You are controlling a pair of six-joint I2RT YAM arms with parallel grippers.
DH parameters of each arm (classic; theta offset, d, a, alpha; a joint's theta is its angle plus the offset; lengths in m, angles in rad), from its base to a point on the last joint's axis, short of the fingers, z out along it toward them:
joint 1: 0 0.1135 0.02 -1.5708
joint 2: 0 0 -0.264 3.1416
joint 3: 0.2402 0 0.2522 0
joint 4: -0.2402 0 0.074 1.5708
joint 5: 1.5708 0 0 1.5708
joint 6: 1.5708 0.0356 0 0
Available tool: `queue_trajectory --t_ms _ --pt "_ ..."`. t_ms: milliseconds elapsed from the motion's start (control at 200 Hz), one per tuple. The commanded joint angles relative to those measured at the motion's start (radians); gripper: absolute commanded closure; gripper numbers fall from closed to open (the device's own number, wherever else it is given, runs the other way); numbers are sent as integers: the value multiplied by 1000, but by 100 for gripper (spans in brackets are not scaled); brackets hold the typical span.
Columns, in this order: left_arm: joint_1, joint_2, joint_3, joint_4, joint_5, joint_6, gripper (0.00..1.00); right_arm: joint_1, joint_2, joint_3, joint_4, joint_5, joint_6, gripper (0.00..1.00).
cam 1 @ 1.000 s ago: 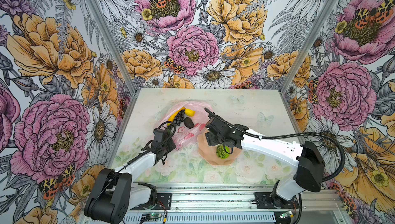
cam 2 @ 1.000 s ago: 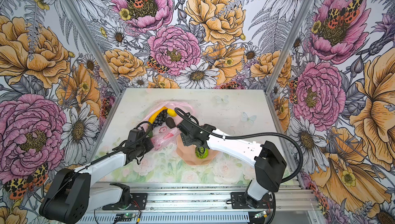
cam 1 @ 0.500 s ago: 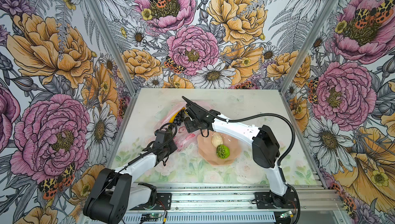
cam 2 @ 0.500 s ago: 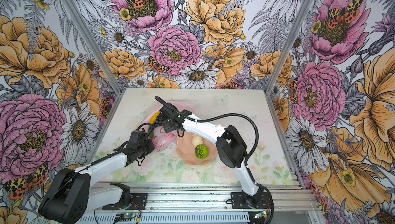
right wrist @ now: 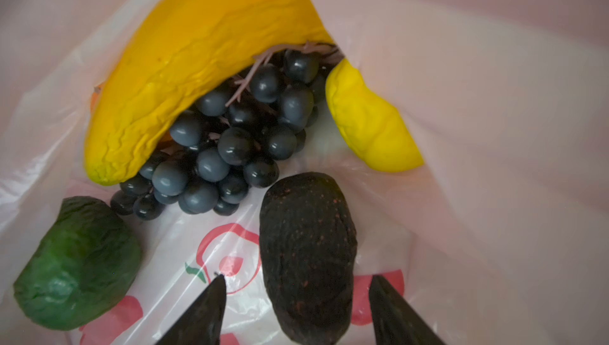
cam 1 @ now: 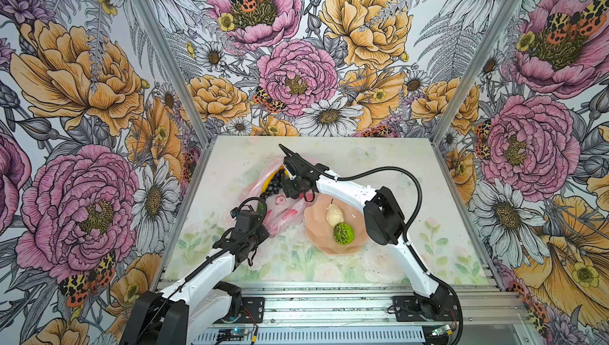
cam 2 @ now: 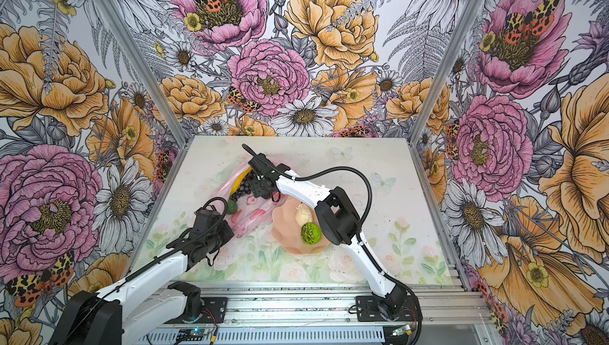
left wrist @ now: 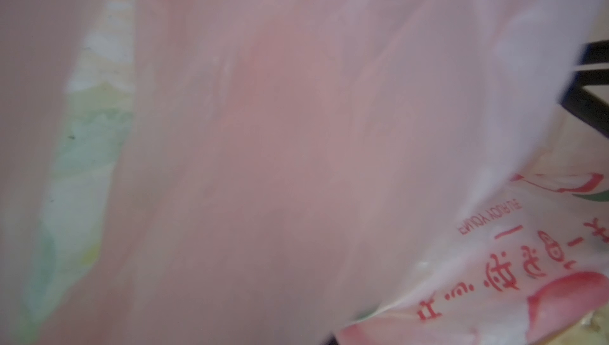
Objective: Take fruits out of the plastic bag
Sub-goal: Pick up the fruit from the plastic bag.
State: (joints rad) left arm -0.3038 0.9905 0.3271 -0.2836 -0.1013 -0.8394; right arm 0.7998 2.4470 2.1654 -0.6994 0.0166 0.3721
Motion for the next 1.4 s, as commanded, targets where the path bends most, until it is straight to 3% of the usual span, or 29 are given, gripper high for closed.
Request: queue_trajectory --t_ms 0,320,585,1006,1396 --pt "-4 -20 -19 -24 -41 -21 100 1 59 64 -3 -12 -12 31" --pt "-6 28 -16 16 -23 -8 100 -1 162 176 -13 -33 -16 37" --pt "-5 34 -20 33 -18 -5 100 -1 158 195 -16 -60 -26 46" --pt "-4 79 -5 57 13 15 100 19 35 150 -22 -98 -48 49" --pt "-3 92 1 63 31 26 100 55 -167 -43 -19 -70 -75 51"
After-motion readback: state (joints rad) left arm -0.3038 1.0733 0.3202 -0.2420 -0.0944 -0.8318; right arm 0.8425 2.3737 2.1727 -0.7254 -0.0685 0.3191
